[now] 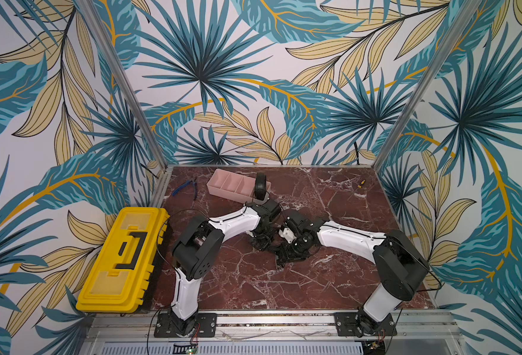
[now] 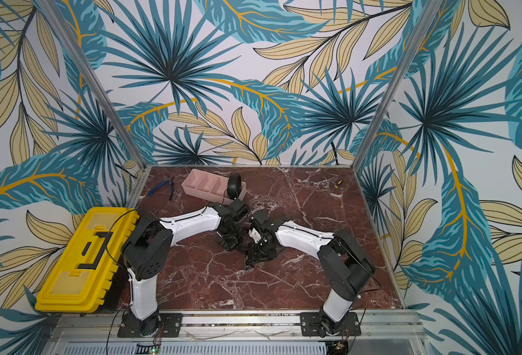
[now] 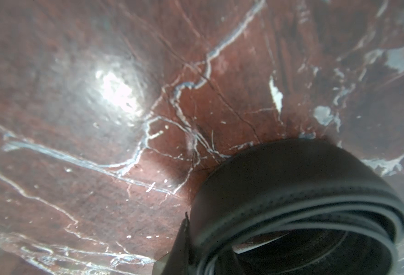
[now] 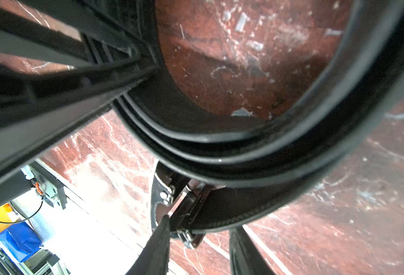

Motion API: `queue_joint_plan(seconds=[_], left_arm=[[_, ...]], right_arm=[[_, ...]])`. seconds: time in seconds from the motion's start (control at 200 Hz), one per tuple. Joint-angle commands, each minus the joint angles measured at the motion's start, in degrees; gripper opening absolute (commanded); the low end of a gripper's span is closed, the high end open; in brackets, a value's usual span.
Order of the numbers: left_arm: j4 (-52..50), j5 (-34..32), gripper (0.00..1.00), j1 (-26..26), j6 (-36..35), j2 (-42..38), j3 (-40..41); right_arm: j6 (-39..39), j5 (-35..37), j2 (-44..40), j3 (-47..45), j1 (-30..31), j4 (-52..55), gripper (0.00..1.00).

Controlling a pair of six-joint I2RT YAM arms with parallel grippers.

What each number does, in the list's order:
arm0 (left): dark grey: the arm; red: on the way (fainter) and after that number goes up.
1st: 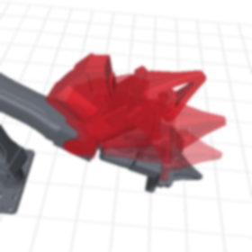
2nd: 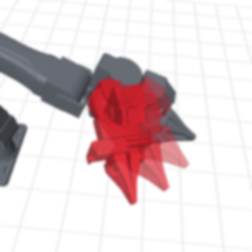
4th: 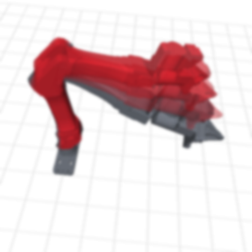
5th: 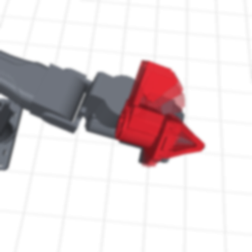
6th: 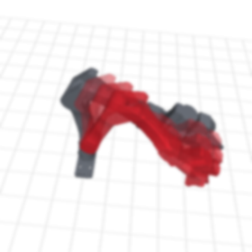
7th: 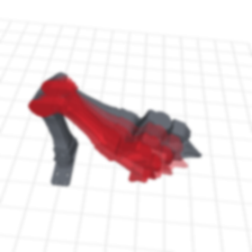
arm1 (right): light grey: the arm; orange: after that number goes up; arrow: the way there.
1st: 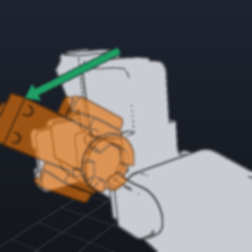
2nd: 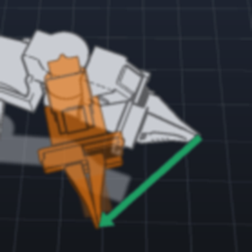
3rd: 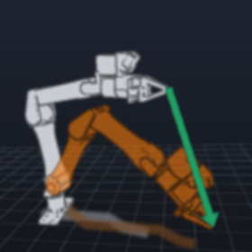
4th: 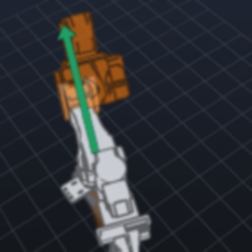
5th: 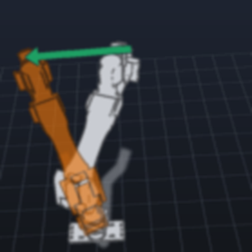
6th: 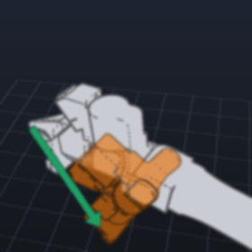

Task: Place the belts into the storage roll
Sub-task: Roll the belt at the center of the board, then pick up the belt from the center of the board.

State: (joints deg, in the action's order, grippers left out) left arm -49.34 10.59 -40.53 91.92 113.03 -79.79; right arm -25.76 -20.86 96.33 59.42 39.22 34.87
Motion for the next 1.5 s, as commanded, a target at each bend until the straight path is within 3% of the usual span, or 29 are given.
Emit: queue_joint_plan(seconds=[0.0,0.21,0.305,0.746,0.971,1.167,1.492], left_arm=[[1.9,0.7,0.0,-1.0,-2.2,2.2,1.8],[1.9,1.8,0.0,-1.0,-5.7,3.3,2.2],[1.7,1.7,0.0,-1.0,-6.5,3.5,2.2],[-0.7,1.7,0.0,-1.0,-7.3,4.0,0.9],[-3.3,1.6,0.0,-1.0,-8.0,5.2,-1.3],[-5.3,1.7,0.0,-1.0,-8.6,6.6,-3.6],[-5.5,2.3,0.0,-1.0,-6.4,7.0,-3.8]], right_arm=[[-0.3,-0.9,-3.3,-1.1,-0.7,-2.1,0.42],[-1.5,0.9,-10.9,-4.0,-4.8,-4.5,0.51],[0.1,1.7,-10.5,-2.4,-7.5,-2.6,0.53],[9.6,4.1,9.8,16.0,-10.7,7.3,0.55],[12.3,8.1,15.5,20.8,-10.7,9.8,0.55],[14.6,10.5,19.6,23.9,-10.6,9.9,0.49],[12.4,11.4,22.5,23.7,-8.6,9.0,0.42]])
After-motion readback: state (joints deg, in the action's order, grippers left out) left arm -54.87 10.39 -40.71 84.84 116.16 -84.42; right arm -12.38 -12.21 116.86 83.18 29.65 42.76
